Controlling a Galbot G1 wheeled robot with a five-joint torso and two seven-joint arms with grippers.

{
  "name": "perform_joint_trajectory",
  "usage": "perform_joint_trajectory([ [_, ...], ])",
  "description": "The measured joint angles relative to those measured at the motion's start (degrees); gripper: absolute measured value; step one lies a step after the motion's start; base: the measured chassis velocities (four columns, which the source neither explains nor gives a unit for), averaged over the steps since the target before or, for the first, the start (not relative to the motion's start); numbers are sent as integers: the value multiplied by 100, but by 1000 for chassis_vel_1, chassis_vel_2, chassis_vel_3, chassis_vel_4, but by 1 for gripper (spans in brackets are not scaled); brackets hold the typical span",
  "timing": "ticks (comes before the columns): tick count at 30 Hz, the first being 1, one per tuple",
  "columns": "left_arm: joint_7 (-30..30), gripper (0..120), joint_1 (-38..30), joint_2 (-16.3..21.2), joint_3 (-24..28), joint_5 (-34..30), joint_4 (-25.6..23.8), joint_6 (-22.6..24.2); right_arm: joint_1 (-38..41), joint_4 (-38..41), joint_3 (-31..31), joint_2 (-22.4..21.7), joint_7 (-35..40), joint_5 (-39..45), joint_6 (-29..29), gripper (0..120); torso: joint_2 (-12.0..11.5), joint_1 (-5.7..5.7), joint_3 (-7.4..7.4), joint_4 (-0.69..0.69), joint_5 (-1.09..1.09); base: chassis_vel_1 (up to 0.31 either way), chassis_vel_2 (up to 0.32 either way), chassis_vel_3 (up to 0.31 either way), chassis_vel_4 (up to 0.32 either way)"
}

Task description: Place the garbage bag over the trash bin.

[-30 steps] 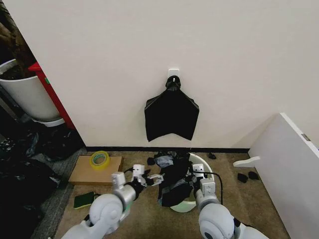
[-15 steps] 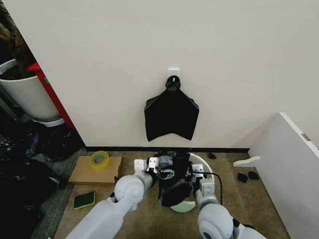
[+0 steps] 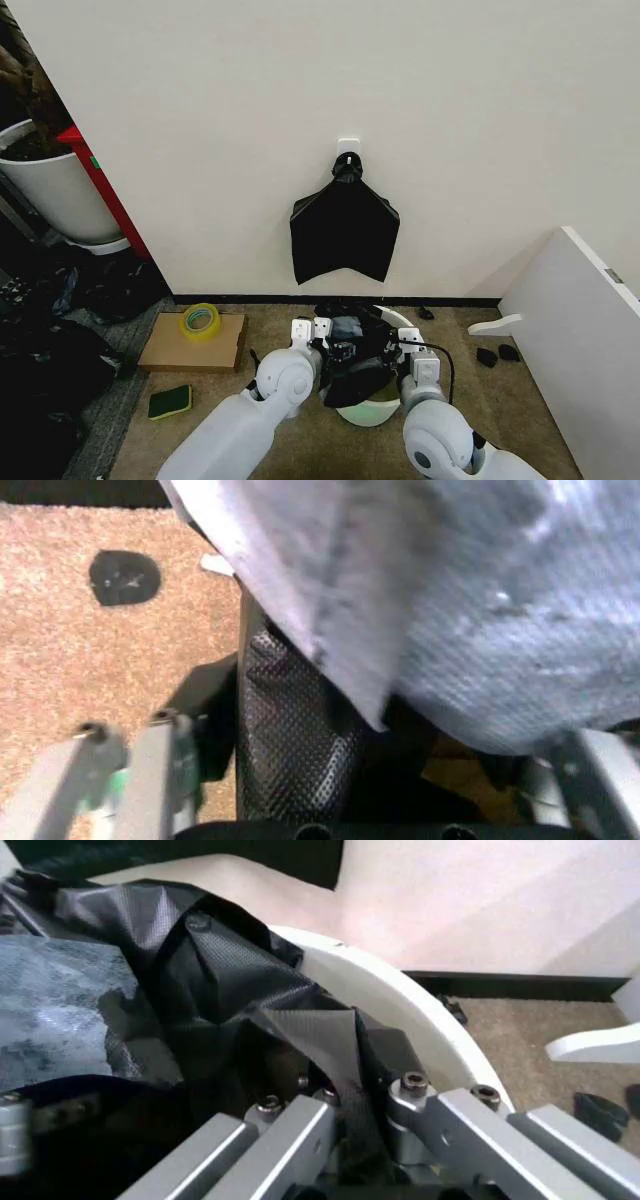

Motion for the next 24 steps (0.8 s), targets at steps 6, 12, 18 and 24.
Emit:
perform_joint_trajectory([
  [6,25,46,83,2,-108,-88,-30,87,-58,2,41,-35,10,-48,42,0,0,0,0,-1,0,0,0,0,0],
  [12,160,23,227,129,-345,-319,-184,168,-95,-24,-47,-35,-53,-230,221,0,0,0,1,-1,0,0,0,0,0],
  [18,645,0,479,368,-806,-248,-333,120,-85,-47,-78,-21,-182,-333,456,0,-1,2,3,-2,-2,0,0,0,0],
  [24,1022,0,710,577,-1265,-106,-474,7,-63,-67,-79,1,-306,-408,694,0,-1,2,2,-1,0,0,0,0,0],
])
